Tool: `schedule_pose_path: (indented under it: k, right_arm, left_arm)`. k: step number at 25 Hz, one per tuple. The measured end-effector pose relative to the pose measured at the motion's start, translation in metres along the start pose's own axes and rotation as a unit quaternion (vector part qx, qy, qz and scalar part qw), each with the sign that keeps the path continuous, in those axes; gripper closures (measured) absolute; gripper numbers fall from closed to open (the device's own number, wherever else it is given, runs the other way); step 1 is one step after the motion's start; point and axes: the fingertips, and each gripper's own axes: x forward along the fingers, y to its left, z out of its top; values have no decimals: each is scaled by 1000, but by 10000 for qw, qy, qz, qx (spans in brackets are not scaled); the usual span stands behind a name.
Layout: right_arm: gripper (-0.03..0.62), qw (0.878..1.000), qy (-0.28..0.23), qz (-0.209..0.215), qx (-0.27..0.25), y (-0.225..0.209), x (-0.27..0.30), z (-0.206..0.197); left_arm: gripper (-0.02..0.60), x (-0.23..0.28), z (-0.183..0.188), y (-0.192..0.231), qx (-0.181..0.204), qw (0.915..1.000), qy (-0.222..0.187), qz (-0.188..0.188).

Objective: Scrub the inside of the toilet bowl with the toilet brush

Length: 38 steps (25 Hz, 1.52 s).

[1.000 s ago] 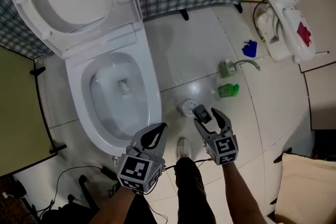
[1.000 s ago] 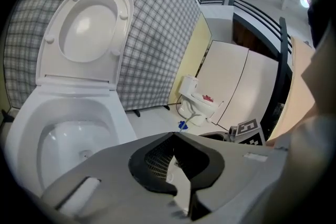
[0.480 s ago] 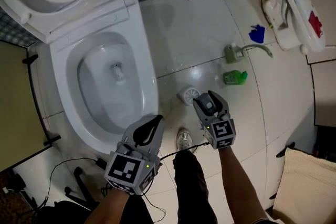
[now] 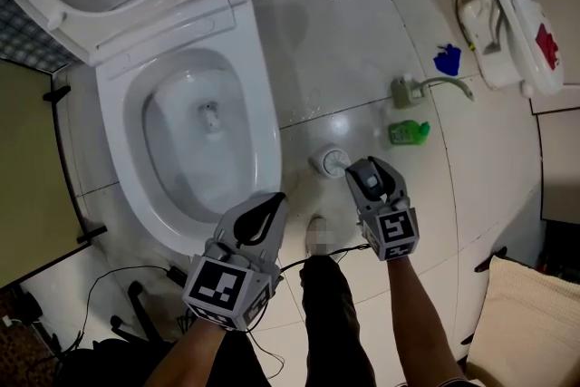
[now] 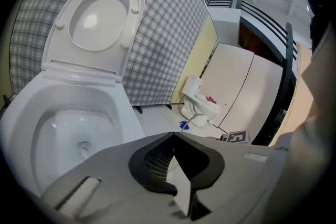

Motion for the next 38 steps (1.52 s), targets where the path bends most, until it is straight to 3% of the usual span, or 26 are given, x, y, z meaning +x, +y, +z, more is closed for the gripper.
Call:
schedule_pose_path:
  k: [6,9,12,19,24,32,38]
  right_arm:
    - [373,9996,-290,-69,13,-2,-57,64]
    - [373,9979,-631,-134,-73,-2,-86,117]
    - [373,9944,-1019,-138,-250,0,-110,179]
    - [373,9751,-2123,104,-628,27,-148,324]
    - [373,9615,-2593,566,-715,64,-151,394]
    - [373,9565,-2442,1418,-735,137,-93,422]
    - [373,9653,-1896,1673,-651,177,-20,380]
  left_arm:
    - [572,-16,28,-7,23,9999,-116,-8]
    - [572,-30,46,-5,104,9998,-154,-7]
    - [572,-47,75,-2,186,9989,-440,34]
    - [572,-98,136,26,149,9941,-989,415]
    - [572,-131,161,57,96,9893,-1239,764]
    - [572,-167,178,98,84,9835,-1351,1203]
    - [572,-166,153,127,-62,9834,-1232,1332]
